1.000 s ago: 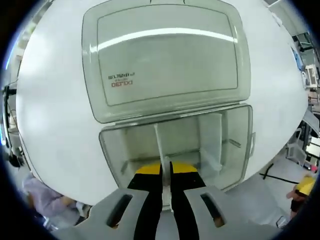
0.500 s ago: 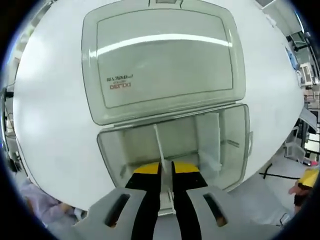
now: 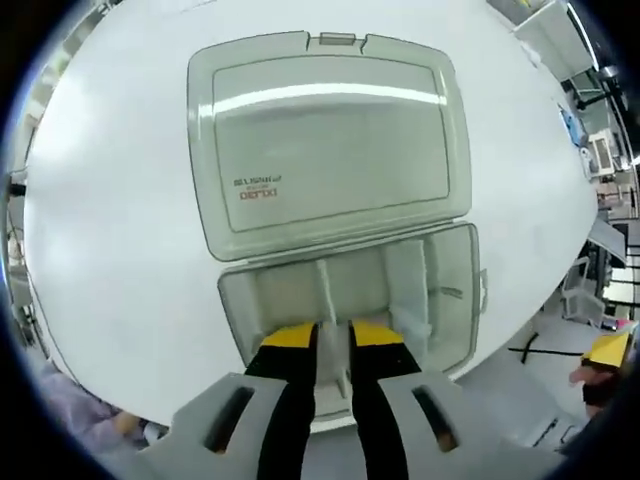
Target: Insert the divider into the dual guide fixture by aligning both edges with the guide slots and pushing it downward to the bottom, including one-sided entry, uneven engagement, binding, and posture correction.
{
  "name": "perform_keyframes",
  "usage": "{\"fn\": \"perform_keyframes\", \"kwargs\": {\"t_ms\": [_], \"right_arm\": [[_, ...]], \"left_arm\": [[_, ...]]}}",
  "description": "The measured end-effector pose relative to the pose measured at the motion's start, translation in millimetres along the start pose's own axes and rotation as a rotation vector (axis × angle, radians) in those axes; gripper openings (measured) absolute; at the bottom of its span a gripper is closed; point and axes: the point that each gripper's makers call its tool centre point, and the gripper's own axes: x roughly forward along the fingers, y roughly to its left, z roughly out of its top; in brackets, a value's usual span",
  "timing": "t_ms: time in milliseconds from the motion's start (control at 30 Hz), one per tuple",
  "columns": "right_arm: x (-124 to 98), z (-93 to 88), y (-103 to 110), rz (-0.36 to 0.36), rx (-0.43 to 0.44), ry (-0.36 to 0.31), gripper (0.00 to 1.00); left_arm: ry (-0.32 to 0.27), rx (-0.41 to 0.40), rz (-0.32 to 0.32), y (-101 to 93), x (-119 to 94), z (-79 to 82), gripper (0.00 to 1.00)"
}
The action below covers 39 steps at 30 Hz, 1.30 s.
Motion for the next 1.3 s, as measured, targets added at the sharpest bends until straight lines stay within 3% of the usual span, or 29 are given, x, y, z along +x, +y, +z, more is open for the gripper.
{"fn": "perform_keyframes", "kwargs": {"t_ms": [500, 767, 1300], "right_arm": [[3, 2.4, 7, 0.012, -0.013, -0.001, 0.6], [4, 3.4, 10, 0.017, -0.02, 0.001, 0.6], [0, 4.4, 9, 0.01, -0.026, 0.007, 0.6]], "left_arm": [[-0.066, 0.009, -0.064, 0.1, -14, -16.2, 0.12], [-0.083, -0.018, -0.1, -4.8, -12, -18.7, 0.04], [-0.061, -0.043, -0.057, -3.7, -8, -20.8, 0.0]]}}
